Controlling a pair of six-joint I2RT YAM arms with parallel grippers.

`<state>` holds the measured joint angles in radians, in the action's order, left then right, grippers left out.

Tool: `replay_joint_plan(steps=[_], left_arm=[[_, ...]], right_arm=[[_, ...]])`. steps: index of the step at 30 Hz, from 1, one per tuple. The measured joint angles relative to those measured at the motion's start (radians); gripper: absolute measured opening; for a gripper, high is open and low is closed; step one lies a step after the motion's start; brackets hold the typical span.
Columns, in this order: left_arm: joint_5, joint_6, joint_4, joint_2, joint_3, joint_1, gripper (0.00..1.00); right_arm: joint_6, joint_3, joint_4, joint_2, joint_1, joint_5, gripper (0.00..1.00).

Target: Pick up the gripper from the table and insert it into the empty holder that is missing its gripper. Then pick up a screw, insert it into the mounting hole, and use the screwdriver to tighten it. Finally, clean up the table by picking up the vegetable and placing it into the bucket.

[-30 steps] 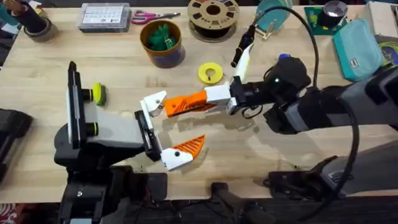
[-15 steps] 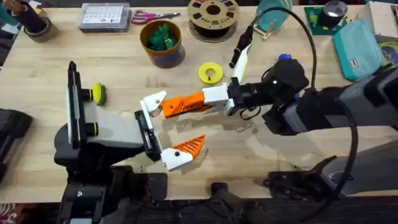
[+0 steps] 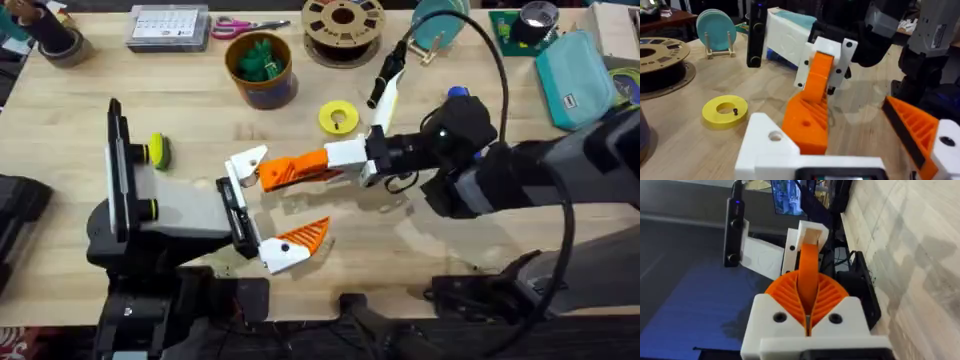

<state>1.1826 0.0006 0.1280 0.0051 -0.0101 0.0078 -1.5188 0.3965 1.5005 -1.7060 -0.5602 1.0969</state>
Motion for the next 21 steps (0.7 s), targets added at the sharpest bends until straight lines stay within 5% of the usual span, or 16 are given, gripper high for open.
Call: replay_joint_plan(steps=[21], left_arm=[[-0.001, 0.004, 0.000, 0.000, 0.000, 0.000, 0.985]], right_arm=[[-0.001, -0.002, 0.014, 0.000, -0.009, 0.002, 0.010]])
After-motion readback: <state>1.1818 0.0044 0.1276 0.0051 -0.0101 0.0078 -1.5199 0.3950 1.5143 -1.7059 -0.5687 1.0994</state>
